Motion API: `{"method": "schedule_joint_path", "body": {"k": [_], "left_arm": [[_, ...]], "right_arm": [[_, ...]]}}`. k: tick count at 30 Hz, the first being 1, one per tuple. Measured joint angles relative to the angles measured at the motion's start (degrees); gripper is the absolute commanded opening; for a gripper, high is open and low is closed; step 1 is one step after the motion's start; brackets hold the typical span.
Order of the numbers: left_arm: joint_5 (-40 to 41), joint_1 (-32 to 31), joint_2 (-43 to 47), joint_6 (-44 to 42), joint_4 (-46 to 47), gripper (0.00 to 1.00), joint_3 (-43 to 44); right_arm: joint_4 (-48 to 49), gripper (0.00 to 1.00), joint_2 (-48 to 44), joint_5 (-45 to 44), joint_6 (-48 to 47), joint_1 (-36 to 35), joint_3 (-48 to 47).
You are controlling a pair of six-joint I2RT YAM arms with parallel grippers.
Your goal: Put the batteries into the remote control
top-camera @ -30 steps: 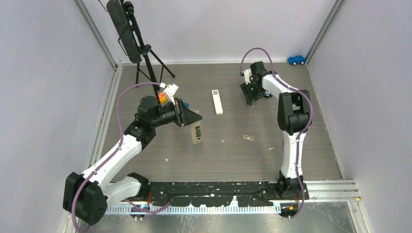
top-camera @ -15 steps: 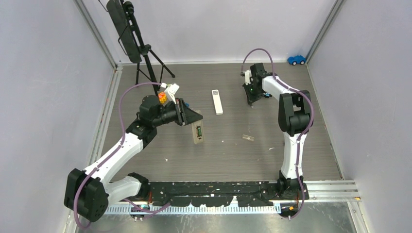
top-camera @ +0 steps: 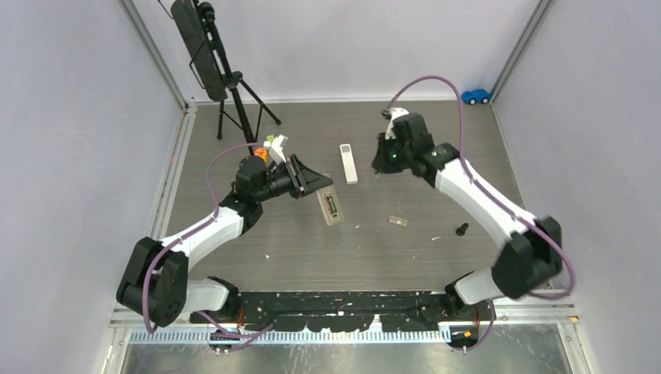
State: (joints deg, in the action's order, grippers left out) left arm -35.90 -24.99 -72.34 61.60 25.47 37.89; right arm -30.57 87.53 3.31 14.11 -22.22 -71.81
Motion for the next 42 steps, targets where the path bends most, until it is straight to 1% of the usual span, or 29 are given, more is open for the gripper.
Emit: {"method": "schedule_joint_path", "body": {"k": [4,6,10,11,15,23,29,34,40,42], "left_arm": [[0.4,-0.1,-2.2,7.1,5.2,0.00,-1.4],[0.3,-0.3,-2.4,9.9,7.2,0.00,-1.5],[0.3,-0.8,-2.4,12.5,9.5,0.00,-1.5],[0.3,-0.9,-2.4,13.1,9.8,0.00,-1.6],[0.3,-1.3,-2.4,14.5,11.0,0.00,-2.2],[0.3,-1.3,-2.4,17.2,12.9,0.00,-2.9],[0.3,-1.3,-2.4,18.0,14.4,0.00,-3.3],[0.3,-1.3,-2.7,18.2,14.6,0.00,-3.6],[0.3,-1.3,-3.7,19.3,14.9,0.00,-3.7],[0.3,-1.3,-3.9,19.5,15.2,0.00,-3.7]], "right_arm": [[2.6,0.07,-11.5,-0.5,7.0,-12.2,1.9],[2.7,0.08,-14.7,-0.4,10.4,-16.1,2.4],[2.1,0.08,-15.7,-0.8,15.0,-20.5,2.3],[1.1,0.08,-15.2,-1.0,16.0,-22.5,1.9],[-2.2,0.09,-12.3,-1.7,17.7,-26.1,-0.9],[-7.2,0.14,-9.4,-2.6,18.7,-29.2,-6.3],[-9.9,0.19,-8.3,-5.0,18.9,-30.1,-7.9],[-11.6,0.32,-7.5,-5.6,18.8,-30.5,-8.8],[-12.0,0.40,-6.4,-5.6,18.8,-30.7,-10.1],[-12.0,0.44,-6.4,-5.6,18.9,-30.7,-10.1]]}}
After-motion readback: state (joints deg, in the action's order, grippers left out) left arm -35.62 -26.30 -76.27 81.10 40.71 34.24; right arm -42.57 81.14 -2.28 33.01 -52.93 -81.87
